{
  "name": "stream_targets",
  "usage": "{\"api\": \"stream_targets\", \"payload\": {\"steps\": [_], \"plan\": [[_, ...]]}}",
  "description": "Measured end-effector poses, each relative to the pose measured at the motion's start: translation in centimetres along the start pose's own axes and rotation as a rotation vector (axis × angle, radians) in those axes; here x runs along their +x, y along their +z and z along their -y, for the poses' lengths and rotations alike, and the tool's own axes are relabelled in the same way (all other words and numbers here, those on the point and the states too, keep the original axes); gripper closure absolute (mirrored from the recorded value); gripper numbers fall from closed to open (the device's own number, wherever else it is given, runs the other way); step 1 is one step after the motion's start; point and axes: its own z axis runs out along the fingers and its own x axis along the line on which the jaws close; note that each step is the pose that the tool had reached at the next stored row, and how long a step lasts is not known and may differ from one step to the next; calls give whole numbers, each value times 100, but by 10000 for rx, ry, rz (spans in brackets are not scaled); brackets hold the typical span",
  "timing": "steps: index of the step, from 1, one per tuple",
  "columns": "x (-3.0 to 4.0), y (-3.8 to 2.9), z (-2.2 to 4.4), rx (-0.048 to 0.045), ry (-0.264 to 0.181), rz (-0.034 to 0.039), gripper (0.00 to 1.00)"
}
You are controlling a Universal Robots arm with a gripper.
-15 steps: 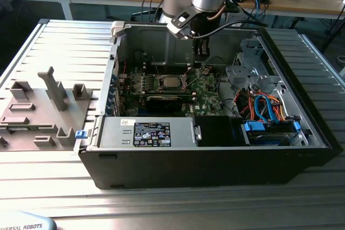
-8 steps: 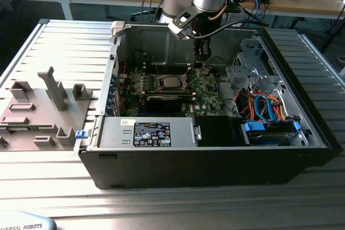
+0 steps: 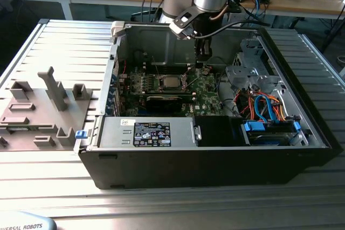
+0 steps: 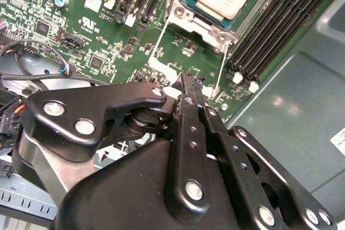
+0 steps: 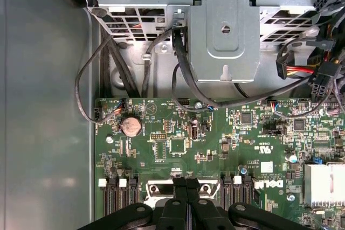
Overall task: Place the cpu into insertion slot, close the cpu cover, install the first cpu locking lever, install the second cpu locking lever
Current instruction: 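Close the cpu cover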
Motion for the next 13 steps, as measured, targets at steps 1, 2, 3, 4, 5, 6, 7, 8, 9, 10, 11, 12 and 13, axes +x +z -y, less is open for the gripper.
{"api": "stream_targets", "payload": {"steps": [1, 2, 3, 4, 5, 6, 7, 8, 9, 10, 11, 12, 13], "plan": [[0, 0, -2, 0, 0, 0, 89], [0, 0, -7, 0, -1, 0, 89], [0, 0, -11, 0, -1, 0, 89], [0, 0, -14, 1, -1, 1, 89], [0, 0, -17, 0, -1, 0, 89], [0, 0, -20, 0, -1, 0, 89], [0, 1, -22, 0, -1, -1, 89], [0, 0, -26, 0, 0, 0, 89], [0, 1, -31, 0, 0, 0, 89], [0, 1, -33, 0, -1, -1, 89], [0, 1, -37, 0, -1, -1, 89], [0, 1, -41, 0, 0, 0, 89], [0, 1, -46, 0, 0, 1, 89]]}}
